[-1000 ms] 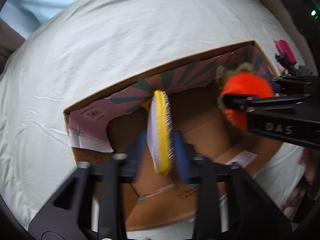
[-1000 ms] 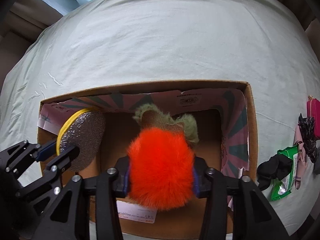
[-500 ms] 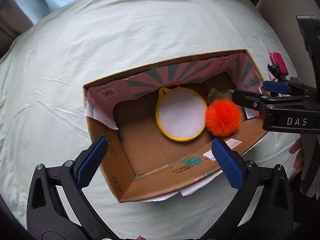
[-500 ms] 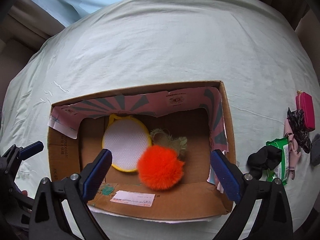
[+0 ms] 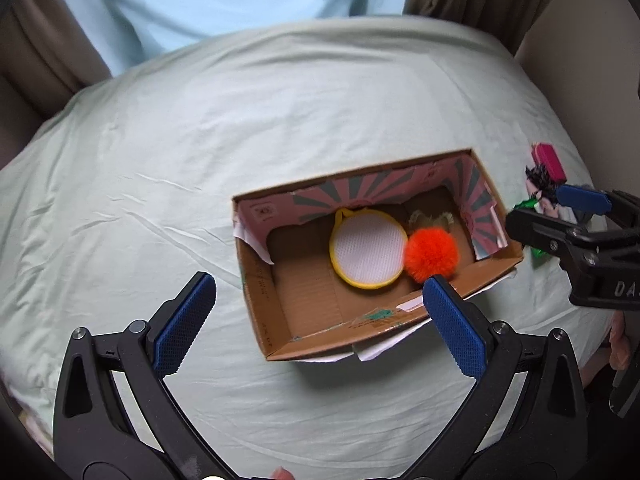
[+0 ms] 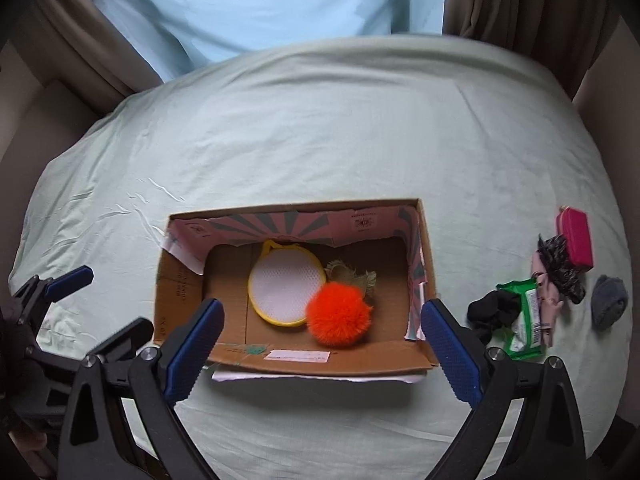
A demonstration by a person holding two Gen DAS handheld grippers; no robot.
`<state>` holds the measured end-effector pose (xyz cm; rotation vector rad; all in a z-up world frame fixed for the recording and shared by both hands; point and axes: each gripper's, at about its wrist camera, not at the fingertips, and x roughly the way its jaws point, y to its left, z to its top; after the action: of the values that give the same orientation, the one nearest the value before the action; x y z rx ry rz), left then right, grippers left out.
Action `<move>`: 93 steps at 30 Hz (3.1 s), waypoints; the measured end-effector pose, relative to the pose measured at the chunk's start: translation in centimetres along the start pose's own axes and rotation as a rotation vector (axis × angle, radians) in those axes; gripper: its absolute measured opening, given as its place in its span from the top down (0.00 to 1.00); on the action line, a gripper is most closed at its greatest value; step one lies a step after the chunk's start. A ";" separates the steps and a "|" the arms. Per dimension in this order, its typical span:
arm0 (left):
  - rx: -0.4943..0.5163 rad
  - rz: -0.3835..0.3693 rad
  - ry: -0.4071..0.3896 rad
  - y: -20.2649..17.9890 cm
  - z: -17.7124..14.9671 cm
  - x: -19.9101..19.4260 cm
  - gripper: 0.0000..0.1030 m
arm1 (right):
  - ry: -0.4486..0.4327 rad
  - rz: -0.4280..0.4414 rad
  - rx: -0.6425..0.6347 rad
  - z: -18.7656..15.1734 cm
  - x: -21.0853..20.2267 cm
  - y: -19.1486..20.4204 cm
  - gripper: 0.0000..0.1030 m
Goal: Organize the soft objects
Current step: 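Lift both tools away from the box toward the remaining items, then grasp the black sock with the left tool while the right tool grasps the black patterned scarf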
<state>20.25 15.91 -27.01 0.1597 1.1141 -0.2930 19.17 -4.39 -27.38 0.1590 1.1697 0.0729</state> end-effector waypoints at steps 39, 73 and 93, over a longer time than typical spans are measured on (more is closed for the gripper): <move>-0.210 -0.030 -0.145 -29.3 -1.5 -8.6 0.00 | -0.332 -0.048 -0.041 -8.8 -19.3 -26.8 0.05; -0.519 -0.172 0.000 -32.7 -2.6 23.1 0.18 | -0.079 0.125 0.073 -4.4 10.8 -36.6 0.31; -0.548 -0.215 0.012 -32.2 -1.8 23.0 0.77 | -0.076 0.179 0.148 -3.9 11.6 -37.5 0.61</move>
<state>18.04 -17.70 -47.85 -0.4468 1.1867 -0.1677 19.11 -39.38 -45.56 0.3943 1.0832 0.1366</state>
